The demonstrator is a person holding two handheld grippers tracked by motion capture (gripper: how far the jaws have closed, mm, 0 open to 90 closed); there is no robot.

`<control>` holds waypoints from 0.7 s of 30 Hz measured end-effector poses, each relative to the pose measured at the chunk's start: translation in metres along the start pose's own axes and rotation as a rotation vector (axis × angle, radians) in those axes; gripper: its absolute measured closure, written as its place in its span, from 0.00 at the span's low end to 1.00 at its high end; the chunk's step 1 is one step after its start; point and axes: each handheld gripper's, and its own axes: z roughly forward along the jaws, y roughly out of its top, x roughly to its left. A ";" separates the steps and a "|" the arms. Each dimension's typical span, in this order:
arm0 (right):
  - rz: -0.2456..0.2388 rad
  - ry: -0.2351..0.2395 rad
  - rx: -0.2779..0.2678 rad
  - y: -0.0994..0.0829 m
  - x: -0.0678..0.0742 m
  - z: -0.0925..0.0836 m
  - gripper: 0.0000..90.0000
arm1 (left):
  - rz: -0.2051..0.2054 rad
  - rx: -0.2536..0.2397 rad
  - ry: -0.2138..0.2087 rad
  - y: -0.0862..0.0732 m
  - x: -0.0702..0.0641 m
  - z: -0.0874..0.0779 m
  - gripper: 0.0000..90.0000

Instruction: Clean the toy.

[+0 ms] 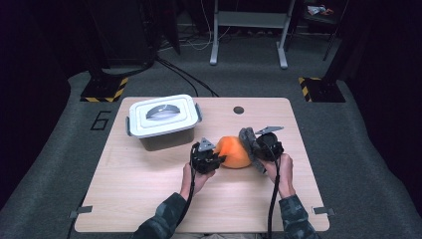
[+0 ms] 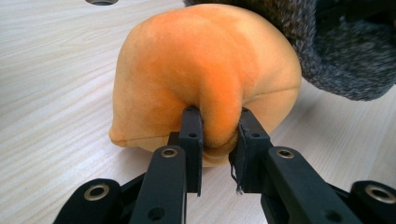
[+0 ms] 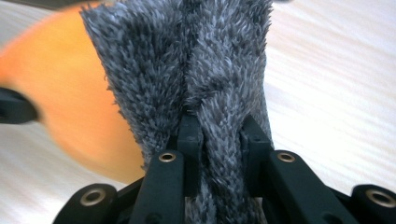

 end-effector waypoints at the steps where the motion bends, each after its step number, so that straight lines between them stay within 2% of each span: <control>1: 0.009 -0.003 0.008 -0.002 -0.003 0.003 0.83 | 0.000 0.002 0.002 0.000 0.000 0.000 0.84; 10: 0.088 -0.015 0.098 -0.020 -0.022 0.029 0.83 | -0.006 0.003 -0.002 0.000 0.000 0.000 0.84; 15: 0.103 -0.005 0.133 -0.026 -0.028 0.042 0.83 | -0.004 -0.006 0.005 0.000 0.000 0.000 0.84; 19: 0.111 -0.021 0.106 -0.023 -0.031 0.029 0.83 | -0.013 -0.009 0.008 0.000 0.001 -0.001 0.84; 21: 0.096 -0.033 0.066 -0.017 -0.030 0.017 0.83 | -0.013 -0.013 0.014 0.000 0.001 -0.001 0.84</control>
